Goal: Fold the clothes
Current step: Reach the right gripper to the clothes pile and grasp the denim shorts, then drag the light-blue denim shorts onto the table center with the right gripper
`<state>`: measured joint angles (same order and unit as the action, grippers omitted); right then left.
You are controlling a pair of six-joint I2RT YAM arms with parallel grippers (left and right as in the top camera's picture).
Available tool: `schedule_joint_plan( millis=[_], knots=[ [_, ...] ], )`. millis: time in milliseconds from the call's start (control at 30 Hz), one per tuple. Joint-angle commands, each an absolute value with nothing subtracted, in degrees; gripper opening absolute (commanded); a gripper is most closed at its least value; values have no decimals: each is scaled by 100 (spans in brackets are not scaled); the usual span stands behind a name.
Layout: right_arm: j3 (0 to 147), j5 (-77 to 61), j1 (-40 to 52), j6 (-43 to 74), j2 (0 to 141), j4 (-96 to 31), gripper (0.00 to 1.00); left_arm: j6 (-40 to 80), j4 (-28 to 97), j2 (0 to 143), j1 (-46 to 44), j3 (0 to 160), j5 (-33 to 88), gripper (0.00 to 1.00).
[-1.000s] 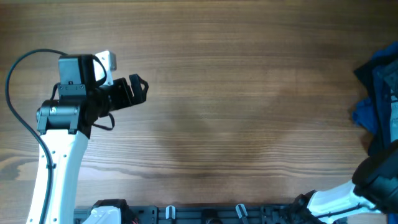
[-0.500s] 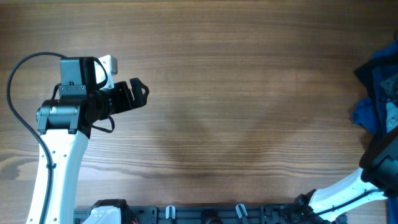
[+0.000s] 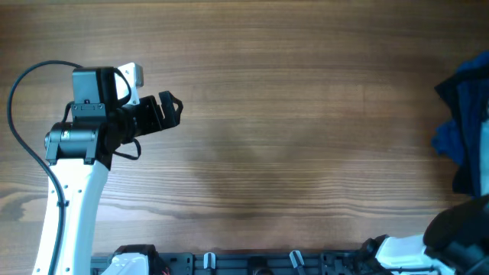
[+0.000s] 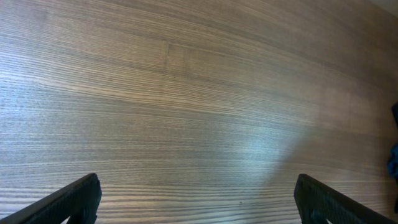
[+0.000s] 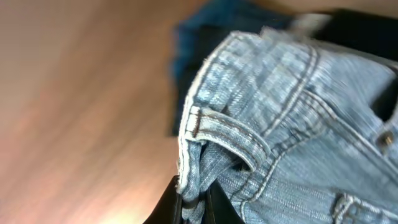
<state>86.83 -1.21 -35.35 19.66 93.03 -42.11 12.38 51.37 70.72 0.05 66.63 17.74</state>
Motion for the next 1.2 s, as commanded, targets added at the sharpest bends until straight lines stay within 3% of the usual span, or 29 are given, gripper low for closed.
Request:
schedule_joint_plan(
  millis=[0, 167, 367, 400, 433, 533, 633, 733, 900, 933, 1033, 1167],
  knots=[
    [8936, -1503, -2327, 1951, 8615, -4233, 4, 1247, 5122, 7057, -21, 6781, 1861, 100],
    [8899, -1511, -204, 2161, 8753, -4493, 4, 1249, 5124, 6895, 73, 6976, 1852, 100],
    [8892, -1492, 2394, 2571, 9762, -3894, 4, 1249, 5131, 6582, 799, 7321, 1817, 100],
    [8892, -1516, 2749, 2565, 9926, -3813, 7, 1247, 5131, 6517, 932, 7321, 1820, 100],
    [8892, -1514, 3020, 2534, 10027, -3771, 22, 1245, 5133, 6475, 1031, 7321, 1820, 100],
    [8892, -1330, 3758, 2095, 10171, -3625, 42, 1245, 5240, 6451, 1142, 7321, 1822, 100],
    [8892, -373, 3756, 2204, 10040, -3760, 43, 1245, 5398, 6488, 1138, 7321, 1826, 99],
    [8892, -106, 3096, 2246, 9874, -3977, 45, 1247, 5513, 6539, 1092, 7321, 1911, 98],
    [8875, -1024, 1831, 1872, 10060, -4528, 48, 1243, 5623, 6862, 499, 7319, 1907, 75],
    [8875, -1210, 1756, 1712, 10151, -4584, 53, 1243, 5623, 6963, 373, 7319, 1909, 74],
    [8855, -1809, 1737, 847, 10514, -4547, 72, 1205, 5610, 7419, -23, 7319, 1855, 88],
    [8855, -1437, 1712, 967, 10936, -4705, 68, 1219, 5339, 8134, -183, 7319, 2132, 95]
  ],
)
